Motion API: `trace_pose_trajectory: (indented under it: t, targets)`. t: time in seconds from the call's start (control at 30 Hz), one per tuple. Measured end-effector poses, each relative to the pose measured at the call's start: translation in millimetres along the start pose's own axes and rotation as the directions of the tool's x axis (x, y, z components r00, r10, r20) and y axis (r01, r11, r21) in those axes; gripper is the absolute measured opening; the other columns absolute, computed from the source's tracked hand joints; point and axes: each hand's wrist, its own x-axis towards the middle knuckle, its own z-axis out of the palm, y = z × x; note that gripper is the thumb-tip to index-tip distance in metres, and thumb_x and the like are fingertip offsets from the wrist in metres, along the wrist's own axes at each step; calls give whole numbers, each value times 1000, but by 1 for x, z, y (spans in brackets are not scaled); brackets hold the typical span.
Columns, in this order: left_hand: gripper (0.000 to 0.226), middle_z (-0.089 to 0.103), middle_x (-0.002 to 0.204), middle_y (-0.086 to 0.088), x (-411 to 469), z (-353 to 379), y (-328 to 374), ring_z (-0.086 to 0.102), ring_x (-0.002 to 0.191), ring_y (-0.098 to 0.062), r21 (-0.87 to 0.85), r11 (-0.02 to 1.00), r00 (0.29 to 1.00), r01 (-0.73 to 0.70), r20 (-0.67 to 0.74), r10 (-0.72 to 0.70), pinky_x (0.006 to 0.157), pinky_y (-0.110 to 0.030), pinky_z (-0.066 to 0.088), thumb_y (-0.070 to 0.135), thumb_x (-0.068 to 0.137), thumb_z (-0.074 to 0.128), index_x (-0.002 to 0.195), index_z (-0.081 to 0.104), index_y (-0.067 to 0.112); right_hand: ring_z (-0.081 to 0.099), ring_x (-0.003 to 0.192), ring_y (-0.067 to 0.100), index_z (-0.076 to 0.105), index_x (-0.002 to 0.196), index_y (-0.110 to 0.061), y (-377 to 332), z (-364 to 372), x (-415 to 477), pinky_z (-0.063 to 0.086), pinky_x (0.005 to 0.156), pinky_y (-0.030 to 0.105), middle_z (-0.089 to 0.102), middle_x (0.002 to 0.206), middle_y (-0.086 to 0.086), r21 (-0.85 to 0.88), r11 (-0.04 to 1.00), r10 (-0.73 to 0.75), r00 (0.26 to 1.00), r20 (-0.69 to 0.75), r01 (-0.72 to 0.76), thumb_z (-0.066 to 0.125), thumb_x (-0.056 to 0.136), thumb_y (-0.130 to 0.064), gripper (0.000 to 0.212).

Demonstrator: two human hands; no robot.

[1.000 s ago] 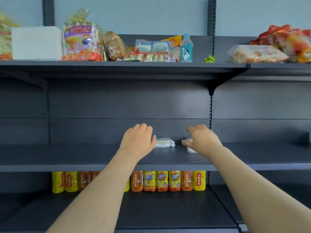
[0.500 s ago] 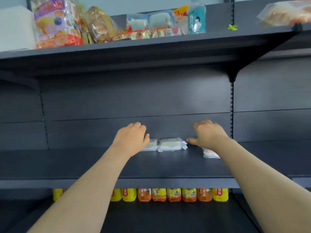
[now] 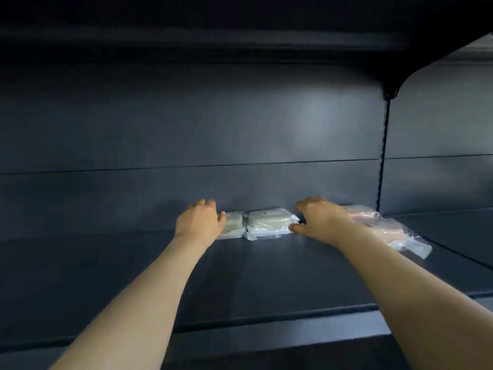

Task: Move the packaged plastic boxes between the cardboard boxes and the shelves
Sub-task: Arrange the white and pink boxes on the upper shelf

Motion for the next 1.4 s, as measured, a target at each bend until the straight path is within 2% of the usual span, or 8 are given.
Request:
trace_pose_trajectory:
  t: [0.3,0.43,0.67,0.77,0.9,1.0,1.2,1.4]
  targets:
    - [55,60,119,-16,51,82,-24,57,108,-34,-260,930,962,260,153,-226,71,-32,39,50,97,35,117,55,3,43,123,23,51,129,-18,-22,46,28,40,96,38,51,129,4,-30,999,20,1000,-3,-20,52,91,-48,49]
    - [58,55,126,-18,58,98,-23,55,113,-36,-362,856,922,369,262,-286,76,-36,42,46,94,46,131,38,1,46,120,24,53,127,-16,-19,57,38,43,96,38,55,127,5,1,999,47,999,10,-47,54,90,-48,49]
    - [58,55,124,-15,59,97,-28,59,105,-35,-555,701,893,448,311,-325,69,-33,42,39,84,67,123,41,4,52,109,26,55,116,-12,-2,60,62,36,76,28,59,117,7,131,975,175,984,46,-179,52,92,-44,40]
    - [62,51,128,-14,61,96,-28,59,104,-33,-639,613,885,466,339,-319,73,-34,46,36,81,71,127,41,8,53,108,28,55,114,-10,-2,68,76,38,77,30,60,117,9,218,942,254,966,36,-256,51,92,-44,41]
    - [56,44,132,-14,64,99,-24,58,93,-30,-755,463,885,464,370,-284,80,-35,50,31,81,70,125,44,8,50,115,33,54,117,-5,-7,89,97,40,90,37,57,122,16,304,881,350,932,94,-362,49,91,-53,54]
    - [59,35,137,-12,68,99,-19,48,86,-27,-816,322,869,481,394,-301,89,-40,52,40,83,66,128,45,6,52,110,37,54,108,-4,-5,105,111,42,87,38,60,117,18,340,827,431,894,126,-447,49,83,-66,67]
    - [66,36,137,-14,76,107,-19,53,74,-23,-820,211,827,532,449,-339,83,-45,56,39,81,70,130,43,4,49,120,34,32,134,6,-9,107,111,38,96,38,51,129,17,473,678,534,819,209,-563,57,81,-64,91]
    - [65,52,127,-16,78,110,-20,57,109,-33,-825,167,821,540,473,-319,90,-45,53,27,77,75,126,40,3,51,118,31,49,129,0,-9,99,94,41,92,34,54,127,13,501,624,557,791,252,-600,63,75,-65,85]
